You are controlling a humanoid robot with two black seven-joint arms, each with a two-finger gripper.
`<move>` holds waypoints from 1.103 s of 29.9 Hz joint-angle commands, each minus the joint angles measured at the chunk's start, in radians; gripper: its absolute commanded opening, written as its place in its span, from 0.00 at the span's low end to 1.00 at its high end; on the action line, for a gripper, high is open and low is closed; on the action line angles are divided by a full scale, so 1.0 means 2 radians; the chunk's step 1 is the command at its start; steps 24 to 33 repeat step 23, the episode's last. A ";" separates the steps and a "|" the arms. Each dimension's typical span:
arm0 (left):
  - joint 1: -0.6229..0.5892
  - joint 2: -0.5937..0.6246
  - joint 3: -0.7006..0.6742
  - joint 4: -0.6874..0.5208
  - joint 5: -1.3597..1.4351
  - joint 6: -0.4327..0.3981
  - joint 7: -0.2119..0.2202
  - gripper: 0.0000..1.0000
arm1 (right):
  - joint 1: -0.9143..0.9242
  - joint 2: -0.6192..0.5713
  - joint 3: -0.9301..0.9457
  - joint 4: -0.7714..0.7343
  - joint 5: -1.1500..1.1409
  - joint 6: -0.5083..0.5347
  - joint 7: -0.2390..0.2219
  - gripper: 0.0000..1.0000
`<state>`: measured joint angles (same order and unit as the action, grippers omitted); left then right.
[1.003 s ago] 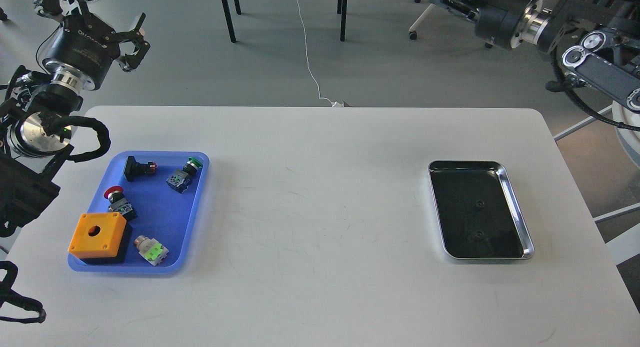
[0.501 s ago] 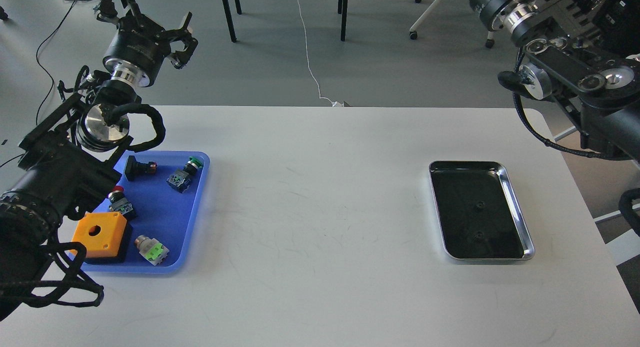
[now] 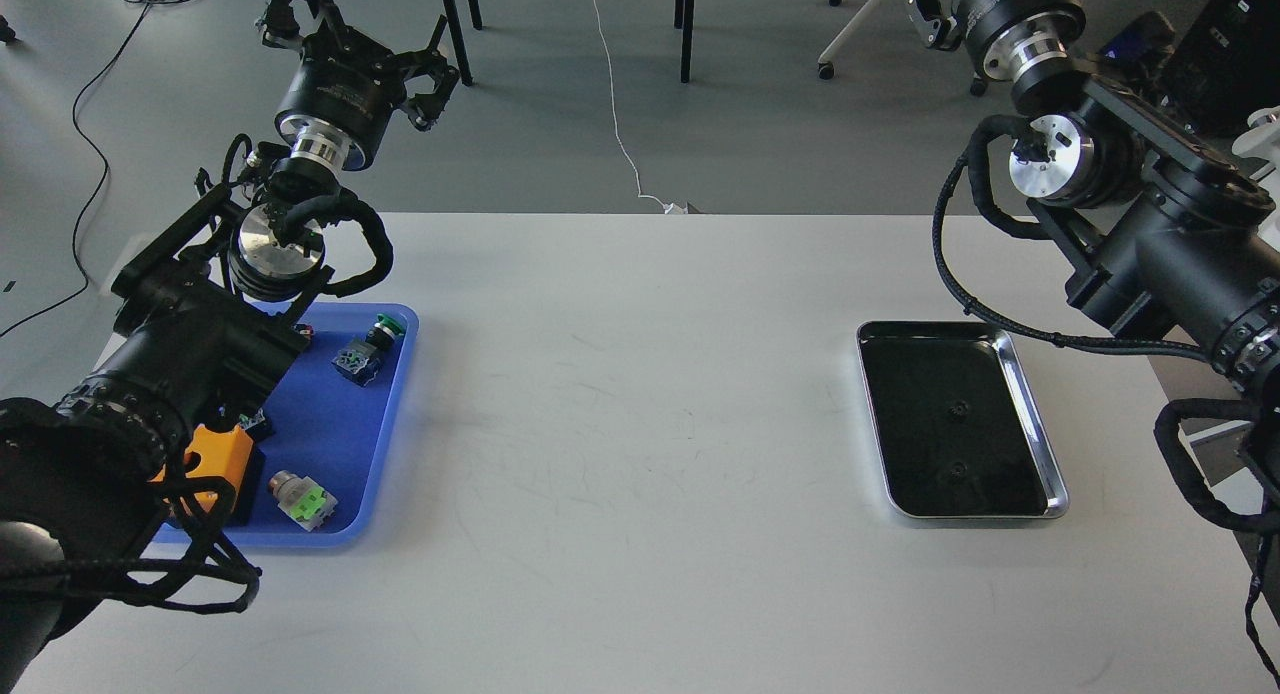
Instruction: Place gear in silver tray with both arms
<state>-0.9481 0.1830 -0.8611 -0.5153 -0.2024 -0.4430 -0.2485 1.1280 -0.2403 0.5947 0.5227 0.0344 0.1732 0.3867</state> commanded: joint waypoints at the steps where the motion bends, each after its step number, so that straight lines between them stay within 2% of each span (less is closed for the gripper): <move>1: 0.003 0.000 -0.001 -0.001 0.000 -0.002 0.000 0.98 | -0.047 0.000 0.065 0.000 0.017 0.069 -0.012 0.99; 4: 0.008 0.000 -0.001 -0.001 0.000 -0.022 0.001 0.98 | -0.078 0.000 0.092 0.005 0.018 0.106 -0.012 0.99; 9: 0.031 -0.001 -0.001 -0.002 -0.005 -0.023 0.003 0.98 | -0.124 0.000 0.149 0.005 0.036 0.150 -0.011 0.99; 16: 0.048 0.003 0.007 -0.006 0.000 -0.023 0.000 0.98 | -0.150 0.000 0.156 0.005 0.036 0.151 -0.004 0.99; 20: 0.061 0.006 0.008 -0.008 0.001 -0.023 0.000 0.98 | -0.151 0.000 0.156 0.007 0.036 0.155 0.008 0.99; 33: 0.061 0.002 0.007 -0.008 0.001 -0.023 0.000 0.98 | -0.159 -0.004 0.157 0.025 0.037 0.158 0.011 0.99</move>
